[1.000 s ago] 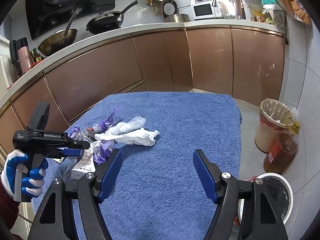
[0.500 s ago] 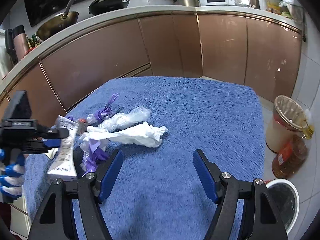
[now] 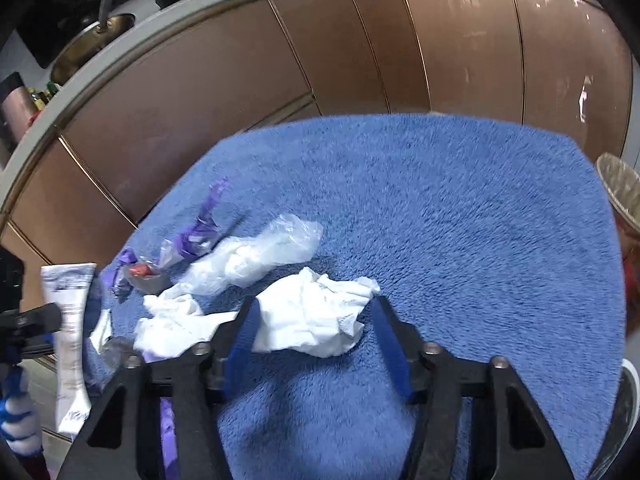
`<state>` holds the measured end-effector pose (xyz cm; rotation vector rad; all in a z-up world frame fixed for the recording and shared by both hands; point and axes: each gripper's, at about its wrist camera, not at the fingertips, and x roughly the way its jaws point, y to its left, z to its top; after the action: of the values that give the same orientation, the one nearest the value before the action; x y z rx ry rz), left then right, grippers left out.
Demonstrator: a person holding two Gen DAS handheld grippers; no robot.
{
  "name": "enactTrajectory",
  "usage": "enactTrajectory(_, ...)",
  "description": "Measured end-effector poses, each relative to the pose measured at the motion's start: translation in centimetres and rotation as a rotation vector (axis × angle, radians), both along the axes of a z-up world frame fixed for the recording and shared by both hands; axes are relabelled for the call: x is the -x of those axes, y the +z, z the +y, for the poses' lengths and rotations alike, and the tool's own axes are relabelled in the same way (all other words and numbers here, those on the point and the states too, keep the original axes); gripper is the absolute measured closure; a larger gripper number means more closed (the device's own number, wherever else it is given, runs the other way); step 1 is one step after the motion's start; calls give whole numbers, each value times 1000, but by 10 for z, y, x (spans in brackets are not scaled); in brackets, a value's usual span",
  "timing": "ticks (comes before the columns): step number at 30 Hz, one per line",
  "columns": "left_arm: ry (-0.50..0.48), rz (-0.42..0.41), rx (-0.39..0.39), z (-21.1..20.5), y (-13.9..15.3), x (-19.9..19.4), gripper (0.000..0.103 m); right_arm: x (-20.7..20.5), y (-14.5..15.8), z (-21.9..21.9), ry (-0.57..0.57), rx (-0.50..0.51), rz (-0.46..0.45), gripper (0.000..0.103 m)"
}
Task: Collect trash
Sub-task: 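Grasp the blue milk carton with the left tool while the right tool grasps white tissue, then carry the carton and tissue over the steel bin with both tools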
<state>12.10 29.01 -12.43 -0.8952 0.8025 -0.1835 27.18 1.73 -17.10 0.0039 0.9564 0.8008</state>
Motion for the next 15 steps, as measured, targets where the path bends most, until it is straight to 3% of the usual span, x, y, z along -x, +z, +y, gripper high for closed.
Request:
enactTrajectory(3, -6, -33, -9, -1, 9, 6, 68, 2, -6, 6, 23, 17, 11, 83)
enactTrajectory(5, -5, -47, -19, -1, 15, 10, 68, 8, -3, 6, 33, 19, -2, 91)
enactTrajectory(9, 0, -74, -31, 0, 27, 24, 68, 21, 13, 0, 23, 12, -45, 93)
enactTrajectory(15, 3, -126, -44, -2, 49, 50, 68, 51, 63, -19, 6, -7, -154, 93)
